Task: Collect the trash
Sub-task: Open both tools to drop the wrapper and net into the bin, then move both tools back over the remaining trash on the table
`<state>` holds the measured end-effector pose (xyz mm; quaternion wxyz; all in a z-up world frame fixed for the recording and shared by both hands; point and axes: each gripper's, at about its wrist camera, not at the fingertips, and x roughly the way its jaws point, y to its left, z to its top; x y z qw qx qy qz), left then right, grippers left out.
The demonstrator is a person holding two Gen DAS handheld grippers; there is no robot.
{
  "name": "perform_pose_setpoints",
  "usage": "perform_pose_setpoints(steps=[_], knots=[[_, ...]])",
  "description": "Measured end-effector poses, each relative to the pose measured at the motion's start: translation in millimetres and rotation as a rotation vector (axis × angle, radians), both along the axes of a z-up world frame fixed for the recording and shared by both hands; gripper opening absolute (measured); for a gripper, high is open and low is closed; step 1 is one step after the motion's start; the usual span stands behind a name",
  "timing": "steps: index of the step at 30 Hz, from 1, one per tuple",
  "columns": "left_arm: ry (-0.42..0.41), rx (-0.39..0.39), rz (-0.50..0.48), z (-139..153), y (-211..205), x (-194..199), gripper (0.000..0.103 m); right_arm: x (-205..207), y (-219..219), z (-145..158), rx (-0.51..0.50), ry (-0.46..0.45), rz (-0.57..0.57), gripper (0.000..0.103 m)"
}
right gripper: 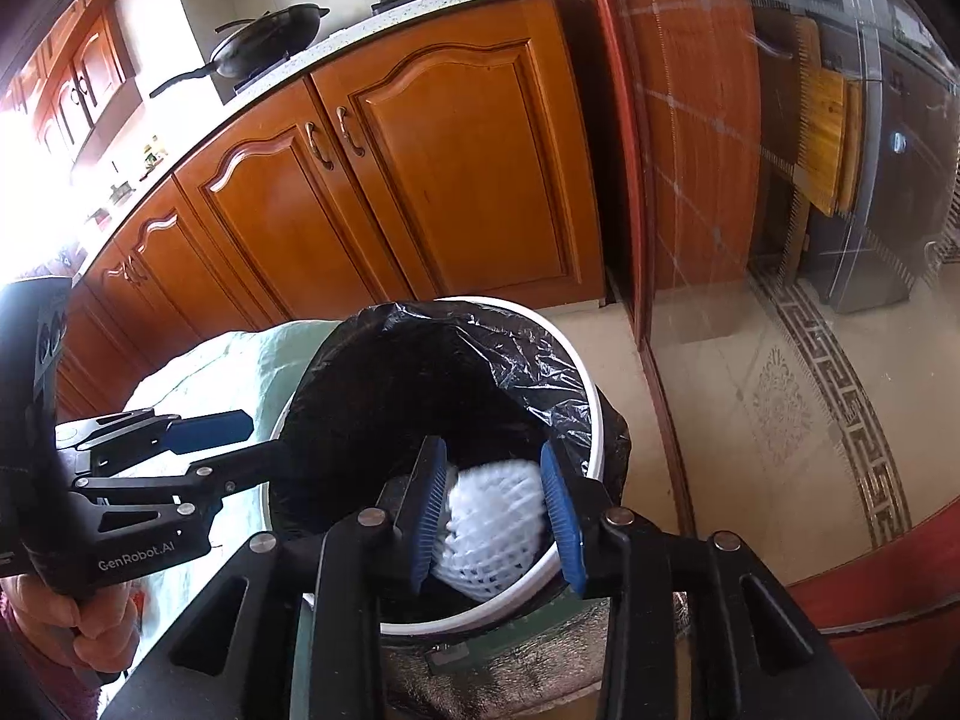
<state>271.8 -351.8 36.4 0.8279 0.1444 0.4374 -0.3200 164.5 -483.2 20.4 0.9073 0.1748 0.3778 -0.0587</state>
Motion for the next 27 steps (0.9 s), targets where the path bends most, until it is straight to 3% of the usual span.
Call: perform_pose_setpoints(steps=[8, 16, 27], knots=[[-0.013, -0.094, 0.093, 9, 51, -18, 0.046, -17, 12, 6, 0.041, -0.047, 0.007, 0.035], [-0.002, -0.175, 0.219, 5, 116, -45, 0.047, -40, 48, 5, 0.1, -0.095, 0.037, 0.044], [-0.022, -0.206, 0.352, 3, 200, -82, 0.049, -54, 112, -4, 0.172, -0.104, 0.127, 0.046]])
